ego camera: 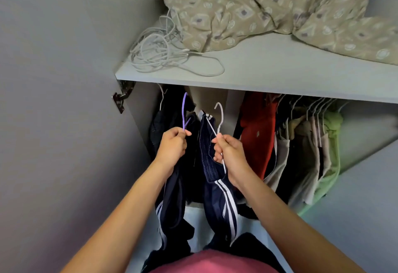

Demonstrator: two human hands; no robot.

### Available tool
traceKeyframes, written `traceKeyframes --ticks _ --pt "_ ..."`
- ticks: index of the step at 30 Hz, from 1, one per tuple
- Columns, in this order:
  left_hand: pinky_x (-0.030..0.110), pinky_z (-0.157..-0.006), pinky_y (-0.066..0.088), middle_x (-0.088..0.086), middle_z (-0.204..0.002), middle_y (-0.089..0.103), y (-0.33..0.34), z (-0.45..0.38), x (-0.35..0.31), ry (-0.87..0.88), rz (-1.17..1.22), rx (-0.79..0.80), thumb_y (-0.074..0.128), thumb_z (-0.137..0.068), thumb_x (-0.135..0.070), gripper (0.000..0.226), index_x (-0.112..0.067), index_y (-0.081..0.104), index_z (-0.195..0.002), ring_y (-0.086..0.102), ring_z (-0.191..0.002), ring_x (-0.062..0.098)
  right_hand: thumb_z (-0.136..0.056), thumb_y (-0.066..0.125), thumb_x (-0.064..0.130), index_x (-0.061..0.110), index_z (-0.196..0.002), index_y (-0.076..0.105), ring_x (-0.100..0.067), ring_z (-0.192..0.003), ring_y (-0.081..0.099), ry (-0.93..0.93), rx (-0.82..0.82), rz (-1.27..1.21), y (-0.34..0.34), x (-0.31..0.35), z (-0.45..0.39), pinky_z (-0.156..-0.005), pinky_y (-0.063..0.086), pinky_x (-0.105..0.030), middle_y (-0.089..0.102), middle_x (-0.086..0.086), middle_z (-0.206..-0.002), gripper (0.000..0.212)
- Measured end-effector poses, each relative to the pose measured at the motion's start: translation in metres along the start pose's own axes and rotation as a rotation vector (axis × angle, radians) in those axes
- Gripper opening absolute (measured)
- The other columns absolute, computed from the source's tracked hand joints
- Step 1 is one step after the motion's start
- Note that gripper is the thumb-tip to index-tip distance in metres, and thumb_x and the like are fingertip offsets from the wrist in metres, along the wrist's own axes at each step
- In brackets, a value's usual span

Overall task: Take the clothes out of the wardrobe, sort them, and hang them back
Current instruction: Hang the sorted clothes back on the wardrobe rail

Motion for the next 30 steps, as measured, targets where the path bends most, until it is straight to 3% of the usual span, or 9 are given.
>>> traceKeyframes --ticks 9,16,23,27,30 --pt "0.020 -0.041 0.024 -0.011 -0.049 0.036 -0.007 -0.084 0.013 0.132 -0.090 -0.074 0.038 -0.107 -0.006 0.027 -0.010 0.062 -0.098 0.028 -0.043 0.006 -0.110 0.052 0.030 0.009 -0.094 0.063 -0.007 -0.047 0.037 -0.106 0.005 -0.034 0.021 -0.014 -0.092 -0.061 0.055 -0.028 0.043 0.004 -0.061 0.028" --pt "0.019 -0.039 0.024 -0.009 -0.050 0.037 0.006 -0.143 0.021 0.205 -0.129 -0.096 0.038 -0.107 -0.006 0.027 -0.011 0.062 -0.095 0.030 -0.040 0.005 -0.109 0.052 0.030 0.013 -0.088 0.062 -0.005 -0.047 0.039 -0.158 -0.052 -0.063 0.039 -0.012 -0.160 -0.056 0.054 -0.025 0.045 0.003 -0.063 0.028" --pt "0.020 -0.038 0.023 -0.007 -0.044 0.039 0.016 -0.189 -0.001 0.254 -0.204 -0.120 0.041 -0.103 -0.002 0.029 -0.014 0.062 -0.087 0.031 -0.034 0.005 -0.104 0.061 0.039 0.007 -0.106 0.065 -0.012 -0.061 0.049 -0.134 -0.135 -0.045 0.053 0.000 -0.223 -0.048 0.051 -0.024 0.056 0.001 -0.075 0.033" --pt "0.018 -0.036 0.022 0.002 -0.056 0.039 0.016 -0.212 -0.004 0.202 -0.216 -0.146 0.031 -0.101 0.005 0.038 -0.014 0.057 -0.082 0.031 -0.040 0.009 -0.104 0.057 0.040 0.012 -0.100 0.068 -0.015 -0.059 0.049 -0.076 -0.154 0.037 0.047 0.003 -0.251 -0.044 0.049 -0.023 0.057 -0.003 -0.079 0.031" --pt "0.017 -0.034 0.023 0.004 -0.062 0.039 0.010 -0.228 0.013 0.096 -0.251 -0.171 0.029 -0.104 0.002 0.037 -0.012 0.057 -0.085 0.033 -0.042 0.011 -0.102 0.056 0.045 0.009 -0.111 0.071 -0.016 -0.061 0.050 -0.017 -0.164 0.122 0.032 -0.012 -0.270 -0.045 0.051 -0.024 0.060 -0.005 -0.089 0.040"
Point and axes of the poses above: each hand's wrist, its own z-axis away from the middle knuckle, its own y-axis out of the palm, x = y × z, the point moved 1 cm from there along -z, towards the middle knuckle
